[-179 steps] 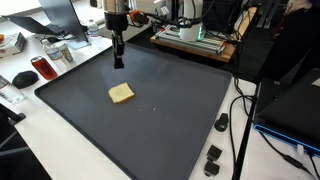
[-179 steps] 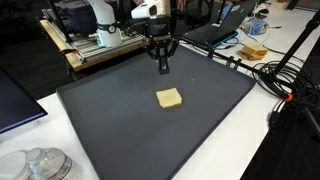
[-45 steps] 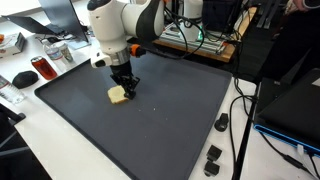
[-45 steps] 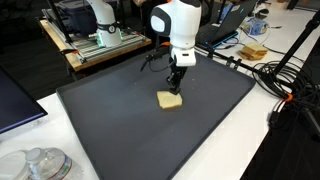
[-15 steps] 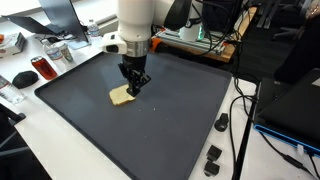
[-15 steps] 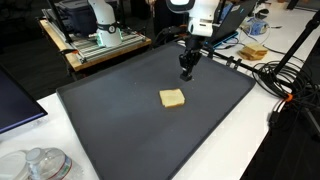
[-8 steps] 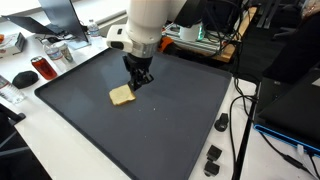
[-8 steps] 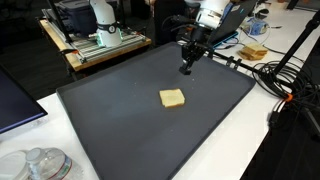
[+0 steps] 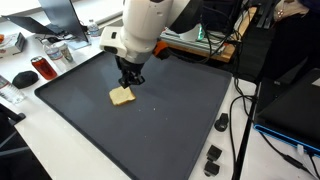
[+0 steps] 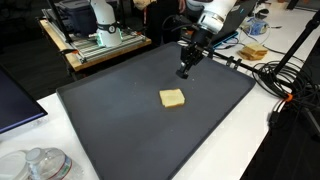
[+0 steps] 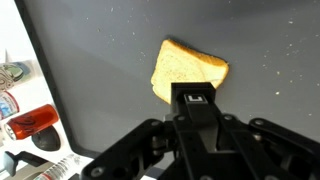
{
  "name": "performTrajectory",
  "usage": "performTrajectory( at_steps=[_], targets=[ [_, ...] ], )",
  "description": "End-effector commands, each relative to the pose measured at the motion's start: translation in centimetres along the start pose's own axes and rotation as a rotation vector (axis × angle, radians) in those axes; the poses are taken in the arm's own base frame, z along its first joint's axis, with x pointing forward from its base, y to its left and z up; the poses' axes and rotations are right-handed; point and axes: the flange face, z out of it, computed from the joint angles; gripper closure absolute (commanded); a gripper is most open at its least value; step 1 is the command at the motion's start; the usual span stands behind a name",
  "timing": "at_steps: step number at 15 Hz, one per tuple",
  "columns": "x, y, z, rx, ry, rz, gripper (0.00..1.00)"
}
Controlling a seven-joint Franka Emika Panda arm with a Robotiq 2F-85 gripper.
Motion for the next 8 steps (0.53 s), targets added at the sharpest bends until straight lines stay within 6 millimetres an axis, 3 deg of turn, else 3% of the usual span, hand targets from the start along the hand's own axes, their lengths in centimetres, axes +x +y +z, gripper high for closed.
performTrajectory(
  at_steps=[1,8],
  targets=[
    [1.5,0.4,0.6,-0.056,0.000,-0.040,0.95],
    [3.7,-0.2,1.3,-0.027,-0.003,-0.096,0.95]
  ],
)
